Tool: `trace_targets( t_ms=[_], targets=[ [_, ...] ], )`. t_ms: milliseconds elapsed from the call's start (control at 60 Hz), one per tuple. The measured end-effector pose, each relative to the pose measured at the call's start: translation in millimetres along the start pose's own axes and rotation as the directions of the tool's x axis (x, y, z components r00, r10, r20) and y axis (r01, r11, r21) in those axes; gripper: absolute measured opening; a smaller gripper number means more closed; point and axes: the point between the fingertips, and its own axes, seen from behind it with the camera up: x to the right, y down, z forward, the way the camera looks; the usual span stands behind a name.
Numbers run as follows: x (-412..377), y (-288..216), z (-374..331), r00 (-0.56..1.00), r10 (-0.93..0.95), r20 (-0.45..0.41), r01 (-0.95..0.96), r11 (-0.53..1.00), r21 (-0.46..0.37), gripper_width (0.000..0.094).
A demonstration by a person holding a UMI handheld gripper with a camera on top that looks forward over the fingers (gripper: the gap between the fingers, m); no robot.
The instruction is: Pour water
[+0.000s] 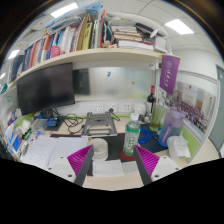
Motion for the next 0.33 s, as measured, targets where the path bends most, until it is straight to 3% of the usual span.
trace_targets(
  t_ms=[333],
  targets=[
    [-9.8, -39.4, -17.8, 0.999, -0.025, -0.024, 0.028, 0.995, 0.1, 0.0797]
  ],
)
